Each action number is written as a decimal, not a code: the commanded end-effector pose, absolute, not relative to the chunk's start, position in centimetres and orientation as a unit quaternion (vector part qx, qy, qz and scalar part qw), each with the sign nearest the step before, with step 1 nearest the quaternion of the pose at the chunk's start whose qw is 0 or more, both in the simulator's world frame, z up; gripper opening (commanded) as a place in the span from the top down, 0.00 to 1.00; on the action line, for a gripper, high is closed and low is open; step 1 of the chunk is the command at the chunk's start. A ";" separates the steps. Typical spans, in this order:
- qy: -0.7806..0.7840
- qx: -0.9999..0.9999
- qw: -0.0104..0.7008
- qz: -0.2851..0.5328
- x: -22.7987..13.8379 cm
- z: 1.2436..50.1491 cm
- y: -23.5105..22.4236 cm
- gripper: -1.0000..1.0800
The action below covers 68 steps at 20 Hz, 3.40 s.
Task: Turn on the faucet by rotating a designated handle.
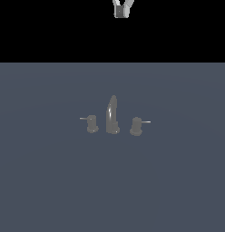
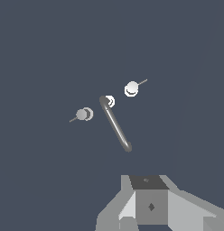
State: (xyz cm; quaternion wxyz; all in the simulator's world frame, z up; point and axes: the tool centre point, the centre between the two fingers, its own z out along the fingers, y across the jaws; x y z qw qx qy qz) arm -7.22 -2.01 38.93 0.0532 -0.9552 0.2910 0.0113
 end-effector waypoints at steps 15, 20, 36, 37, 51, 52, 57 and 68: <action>0.530 -0.846 0.050 0.026 2.0 24.9 -6.3 1.00; 0.596 -0.802 0.040 0.024 3.7 20.0 -8.1 1.00; 0.732 -0.681 0.004 0.004 5.5 7.7 -13.0 1.00; 0.736 -0.677 0.003 0.003 5.5 7.4 -13.2 1.00; 0.744 -0.668 0.000 0.000 4.2 6.4 -14.1 1.00; 0.745 -0.668 0.000 0.000 3.9 6.4 -14.3 1.00; 0.745 -0.667 0.000 0.000 2.3 6.4 -14.9 1.00; 0.744 -0.668 0.001 -0.001 0.2 6.4 -13.9 1.00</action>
